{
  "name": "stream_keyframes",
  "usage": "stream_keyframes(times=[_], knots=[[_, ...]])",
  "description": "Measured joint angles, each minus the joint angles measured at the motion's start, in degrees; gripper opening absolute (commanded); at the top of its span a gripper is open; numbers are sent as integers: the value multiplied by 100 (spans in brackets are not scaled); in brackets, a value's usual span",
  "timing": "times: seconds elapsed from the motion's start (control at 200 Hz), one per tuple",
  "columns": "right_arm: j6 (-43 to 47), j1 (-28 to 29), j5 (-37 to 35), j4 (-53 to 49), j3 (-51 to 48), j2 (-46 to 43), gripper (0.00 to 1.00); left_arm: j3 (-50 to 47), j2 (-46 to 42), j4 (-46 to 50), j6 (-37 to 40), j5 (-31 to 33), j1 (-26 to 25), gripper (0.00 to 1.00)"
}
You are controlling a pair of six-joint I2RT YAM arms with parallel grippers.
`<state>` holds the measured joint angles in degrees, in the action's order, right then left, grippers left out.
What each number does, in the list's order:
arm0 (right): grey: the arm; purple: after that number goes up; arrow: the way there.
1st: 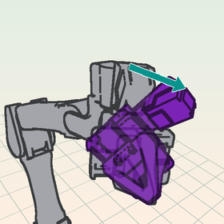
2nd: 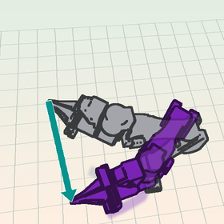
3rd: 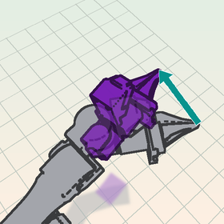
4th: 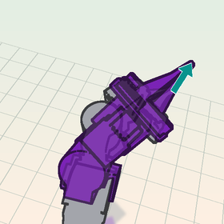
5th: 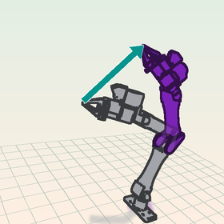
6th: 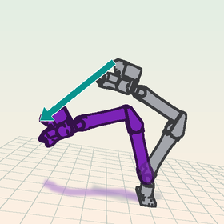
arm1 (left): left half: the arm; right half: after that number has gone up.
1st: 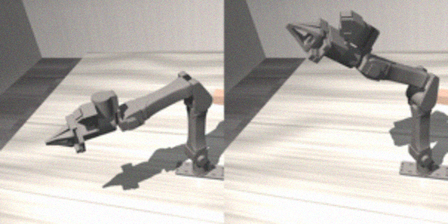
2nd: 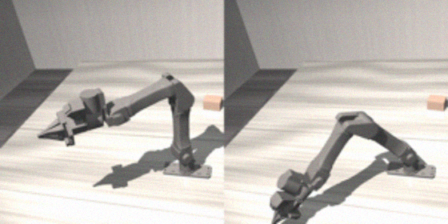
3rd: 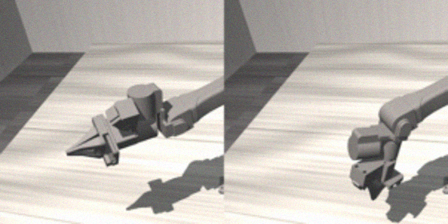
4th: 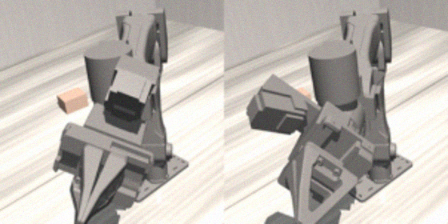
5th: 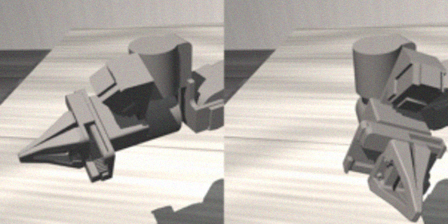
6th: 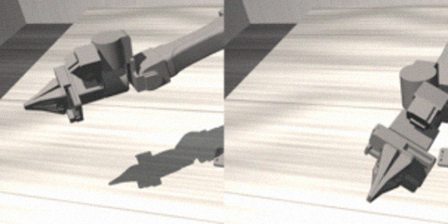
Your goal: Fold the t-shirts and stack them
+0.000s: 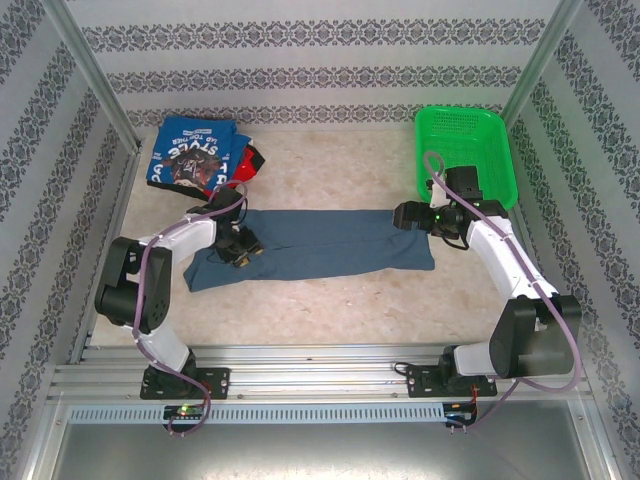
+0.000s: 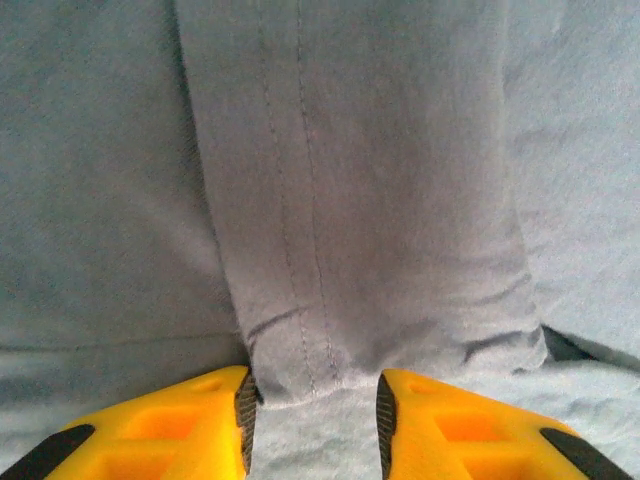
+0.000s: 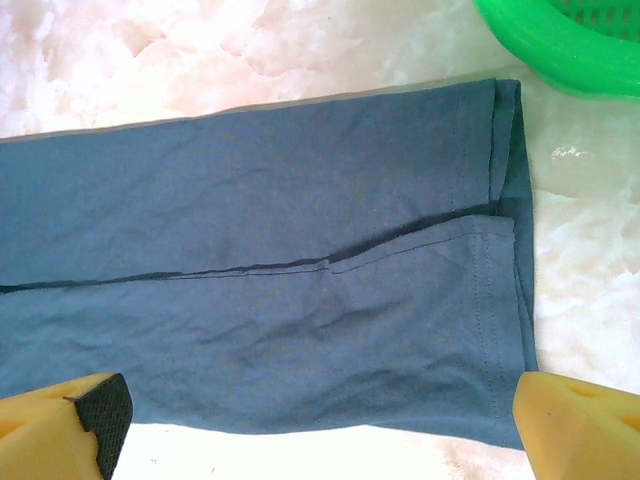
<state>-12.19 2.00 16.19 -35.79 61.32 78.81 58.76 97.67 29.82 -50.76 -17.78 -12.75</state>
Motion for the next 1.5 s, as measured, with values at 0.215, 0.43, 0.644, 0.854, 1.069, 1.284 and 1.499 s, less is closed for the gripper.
stream_keyframes(times=[0.215,0.43,0.644,0.854,1.069,1.284,1.499], knots=[[0,0,0,0,0,0,98,-4,140,-81,-79,24,9,31],[0,0,2,0,0,0,98,-4,140,-81,-74,68,11,18],[-2,0,48,2,0,0,98,26,140,-70,-63,160,11,4],[-4,0,85,2,0,22,98,658,140,125,212,356,11,0],[-7,0,109,2,0,90,98,1073,313,122,358,391,11,0],[-4,0,129,2,0,103,98,1707,986,146,584,393,11,0],[-4,0,129,2,0,101,98,2472,1578,278,907,389,11,0]])
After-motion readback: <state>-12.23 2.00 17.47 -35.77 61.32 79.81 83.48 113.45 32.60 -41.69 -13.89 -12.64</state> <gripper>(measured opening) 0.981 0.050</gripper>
